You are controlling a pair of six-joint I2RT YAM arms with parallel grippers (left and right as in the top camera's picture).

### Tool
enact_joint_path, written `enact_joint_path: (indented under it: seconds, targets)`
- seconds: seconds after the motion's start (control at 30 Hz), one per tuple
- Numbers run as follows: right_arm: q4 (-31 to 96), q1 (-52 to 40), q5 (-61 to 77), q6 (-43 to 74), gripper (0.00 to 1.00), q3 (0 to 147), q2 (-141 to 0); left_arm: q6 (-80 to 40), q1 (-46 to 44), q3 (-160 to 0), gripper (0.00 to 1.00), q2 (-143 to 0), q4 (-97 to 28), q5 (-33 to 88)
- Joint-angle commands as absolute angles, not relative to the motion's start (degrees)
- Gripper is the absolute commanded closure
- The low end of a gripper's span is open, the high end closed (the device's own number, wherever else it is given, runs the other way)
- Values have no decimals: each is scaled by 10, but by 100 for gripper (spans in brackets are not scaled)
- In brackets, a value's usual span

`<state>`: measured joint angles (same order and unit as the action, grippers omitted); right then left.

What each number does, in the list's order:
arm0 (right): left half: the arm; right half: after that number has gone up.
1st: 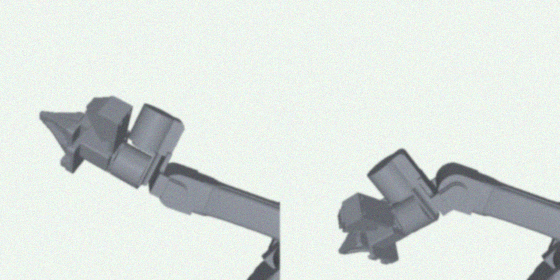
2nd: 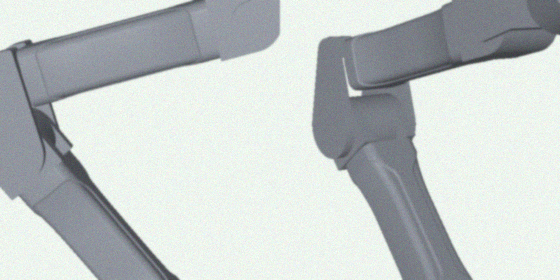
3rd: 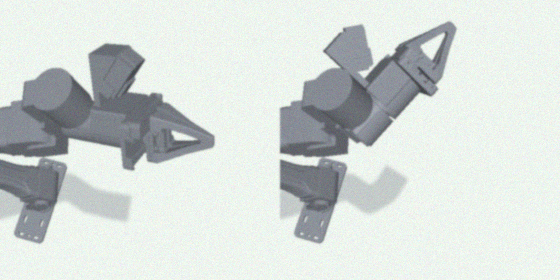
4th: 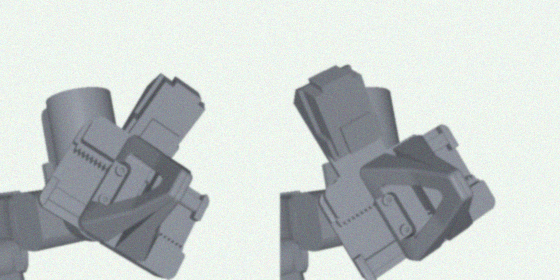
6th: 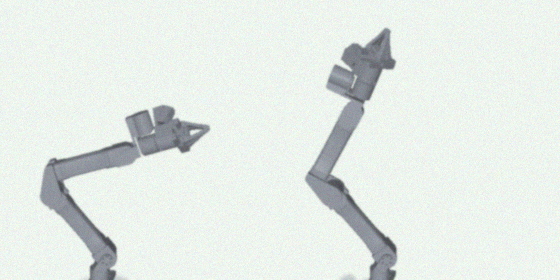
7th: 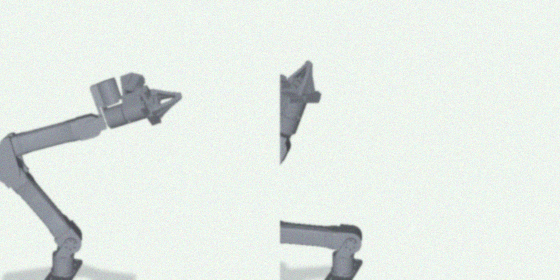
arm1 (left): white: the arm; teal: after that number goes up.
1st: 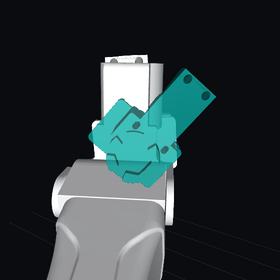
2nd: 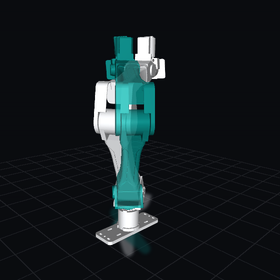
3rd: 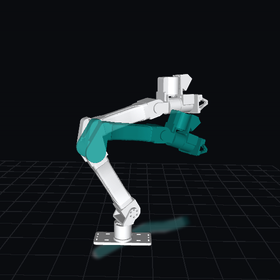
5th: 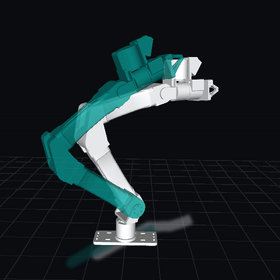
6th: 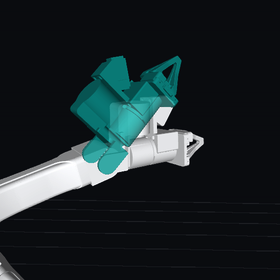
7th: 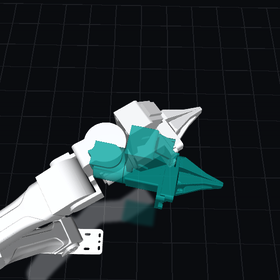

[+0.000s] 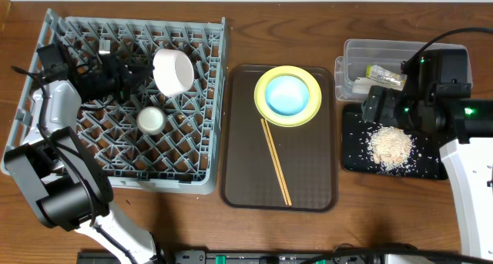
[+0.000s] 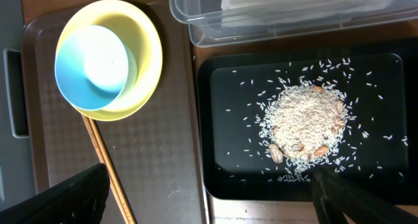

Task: Sort waste into correct bins and load items into the dishwasher
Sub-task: 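Withdraw the left gripper from the rack toward the tray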

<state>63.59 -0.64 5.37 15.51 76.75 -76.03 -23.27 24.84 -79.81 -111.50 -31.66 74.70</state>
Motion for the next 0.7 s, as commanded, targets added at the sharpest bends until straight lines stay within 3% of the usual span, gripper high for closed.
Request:
enact_joint_path:
  seconds: [0.0,0.47,0.53,0.67]
  targets:
    - [637,0,54,161,4,769,-758,-270,236,-797,92,-1117,-327,714]
    - [637,0,54,161,4,769,-758,-410,237,-797,91,-1117,-316,709]
    - [637,0,54,161,4,769,-758,-406,237,-797,77,-1117,-289,695]
    - [637,0,54,161,4,769,-758,-408,242,-797,66,-1114,-199,675]
